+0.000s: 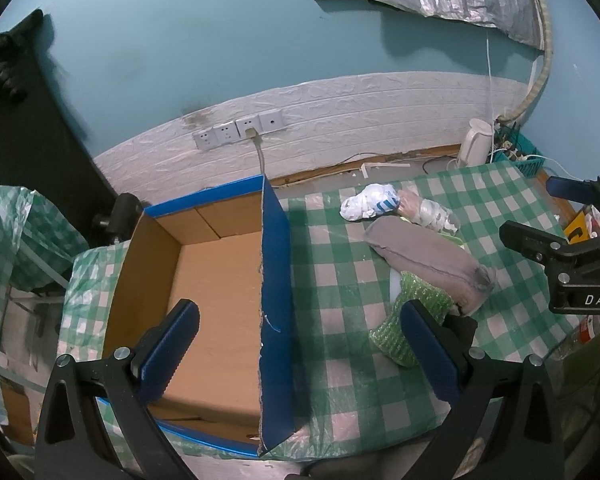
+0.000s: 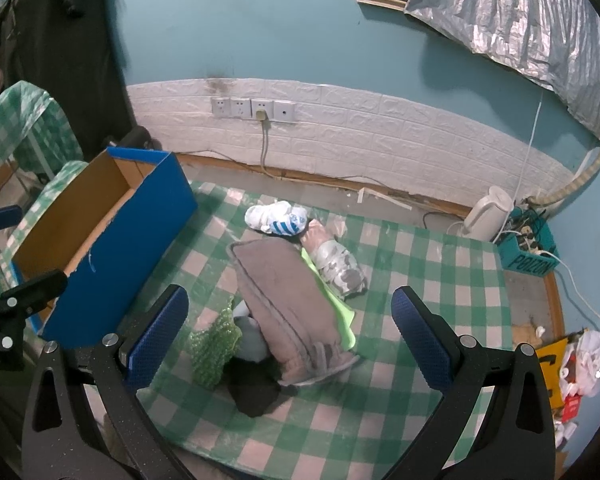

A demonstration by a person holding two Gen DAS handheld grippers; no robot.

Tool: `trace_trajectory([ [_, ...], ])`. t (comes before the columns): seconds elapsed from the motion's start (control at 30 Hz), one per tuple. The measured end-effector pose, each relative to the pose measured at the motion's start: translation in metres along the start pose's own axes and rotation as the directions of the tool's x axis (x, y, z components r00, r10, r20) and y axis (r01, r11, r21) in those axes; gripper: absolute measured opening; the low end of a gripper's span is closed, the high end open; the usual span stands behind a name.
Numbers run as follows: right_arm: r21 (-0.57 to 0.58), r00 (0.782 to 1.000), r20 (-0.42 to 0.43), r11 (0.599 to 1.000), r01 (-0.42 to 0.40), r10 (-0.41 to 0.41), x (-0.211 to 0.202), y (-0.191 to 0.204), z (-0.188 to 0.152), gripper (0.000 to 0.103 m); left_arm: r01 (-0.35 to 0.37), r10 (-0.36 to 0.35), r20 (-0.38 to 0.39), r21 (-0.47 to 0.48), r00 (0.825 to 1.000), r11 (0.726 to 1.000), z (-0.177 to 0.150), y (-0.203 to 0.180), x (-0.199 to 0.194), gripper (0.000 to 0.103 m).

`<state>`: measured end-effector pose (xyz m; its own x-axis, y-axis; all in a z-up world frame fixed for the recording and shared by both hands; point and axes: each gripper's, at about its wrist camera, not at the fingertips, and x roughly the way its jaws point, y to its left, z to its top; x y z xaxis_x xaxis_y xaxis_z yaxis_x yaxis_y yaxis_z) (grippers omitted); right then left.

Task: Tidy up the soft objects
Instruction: 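Move both tools toward the pile of soft items on the table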

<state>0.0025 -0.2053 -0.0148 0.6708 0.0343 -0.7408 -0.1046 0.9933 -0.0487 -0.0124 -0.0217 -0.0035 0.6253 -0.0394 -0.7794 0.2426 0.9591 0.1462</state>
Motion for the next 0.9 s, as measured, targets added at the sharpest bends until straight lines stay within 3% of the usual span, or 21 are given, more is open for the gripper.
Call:
trace_trajectory([
  [0.9,-0.001,1.000,-0.005,1.000,0.001,-0.001,0.0007,0.0005,-0.0003,0.101,0.009,-0.009,-0.007,0.017,1.000,1.000,0.0004,-0.0046,0.0014,0.102],
])
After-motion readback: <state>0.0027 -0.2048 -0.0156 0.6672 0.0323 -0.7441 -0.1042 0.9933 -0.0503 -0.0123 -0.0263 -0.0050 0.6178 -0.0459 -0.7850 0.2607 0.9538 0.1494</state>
